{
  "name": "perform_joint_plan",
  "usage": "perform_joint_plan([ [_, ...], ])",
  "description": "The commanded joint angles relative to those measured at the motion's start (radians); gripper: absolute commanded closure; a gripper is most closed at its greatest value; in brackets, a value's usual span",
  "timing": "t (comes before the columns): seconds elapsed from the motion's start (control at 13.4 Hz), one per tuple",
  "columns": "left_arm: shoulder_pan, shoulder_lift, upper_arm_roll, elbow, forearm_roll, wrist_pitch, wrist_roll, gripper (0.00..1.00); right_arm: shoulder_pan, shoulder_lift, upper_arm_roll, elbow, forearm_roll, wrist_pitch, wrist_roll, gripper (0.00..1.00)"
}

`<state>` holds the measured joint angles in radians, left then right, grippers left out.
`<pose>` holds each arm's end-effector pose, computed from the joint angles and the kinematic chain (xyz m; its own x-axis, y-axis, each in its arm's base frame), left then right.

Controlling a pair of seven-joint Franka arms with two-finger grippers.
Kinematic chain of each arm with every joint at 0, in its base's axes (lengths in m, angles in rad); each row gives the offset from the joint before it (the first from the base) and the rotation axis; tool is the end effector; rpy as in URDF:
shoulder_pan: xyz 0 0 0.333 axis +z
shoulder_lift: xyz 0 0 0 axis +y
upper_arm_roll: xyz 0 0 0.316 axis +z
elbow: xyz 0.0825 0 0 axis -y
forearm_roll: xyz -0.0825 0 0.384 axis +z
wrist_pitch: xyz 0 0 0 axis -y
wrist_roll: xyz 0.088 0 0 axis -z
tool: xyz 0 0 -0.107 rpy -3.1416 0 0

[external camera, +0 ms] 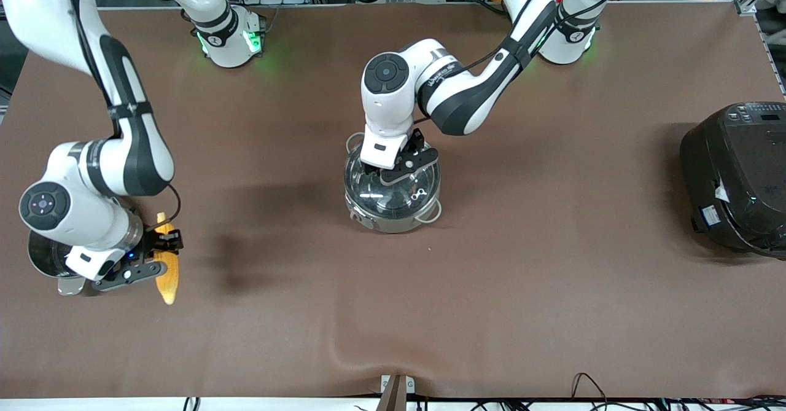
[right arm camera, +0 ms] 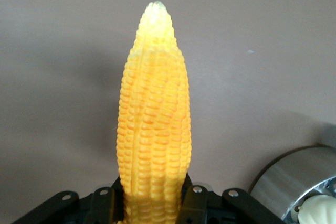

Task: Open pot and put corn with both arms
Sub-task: 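Lift the lid off with the left gripper while the right gripper carries corn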

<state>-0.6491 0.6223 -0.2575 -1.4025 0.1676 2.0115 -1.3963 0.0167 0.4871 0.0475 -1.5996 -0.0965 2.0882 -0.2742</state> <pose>0.4788 -0.5369 0.3497 0.8936 0.4489 0.0043 0.4489 -0.8936 0.0070 0.6829 0.0350 0.3495 0.9285 0.3709 -0.0157 0.3712 -0.9266 0.0597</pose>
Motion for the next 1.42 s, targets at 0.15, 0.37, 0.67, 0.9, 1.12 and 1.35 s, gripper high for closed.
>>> perform_joint_plan([
  [0.15, -0.009, 0.014, 0.004, 0.025, 0.026, 0.000, -0.018, 0.32, 0.008, -0.064, 0.150, -0.028, 0.000, -0.057, -0.057, 1.00],
  [0.37, -0.012, 0.016, 0.006, 0.025, 0.026, 0.000, -0.020, 0.85, 0.025, -0.061, 0.227, -0.049, 0.000, -0.066, -0.068, 1.00],
  [0.67, 0.006, -0.024, 0.004, 0.023, 0.027, -0.004, 0.000, 1.00, 0.020, -0.085, 0.236, -0.099, 0.000, -0.152, -0.172, 1.00],
  [0.9, 0.051, -0.162, -0.002, 0.011, 0.015, -0.103, 0.028, 1.00, -0.012, -0.088, 0.235, -0.118, 0.000, -0.163, -0.174, 1.00],
  [1.12, 0.130, -0.286, -0.008, 0.000, -0.017, -0.239, 0.136, 1.00, -0.011, -0.097, 0.236, -0.122, 0.000, -0.157, -0.155, 1.00],
  [1.35, 0.317, -0.436, -0.008, -0.110, -0.118, -0.266, 0.383, 1.00, 0.040, -0.117, 0.251, -0.117, 0.000, -0.158, -0.145, 1.00],
])
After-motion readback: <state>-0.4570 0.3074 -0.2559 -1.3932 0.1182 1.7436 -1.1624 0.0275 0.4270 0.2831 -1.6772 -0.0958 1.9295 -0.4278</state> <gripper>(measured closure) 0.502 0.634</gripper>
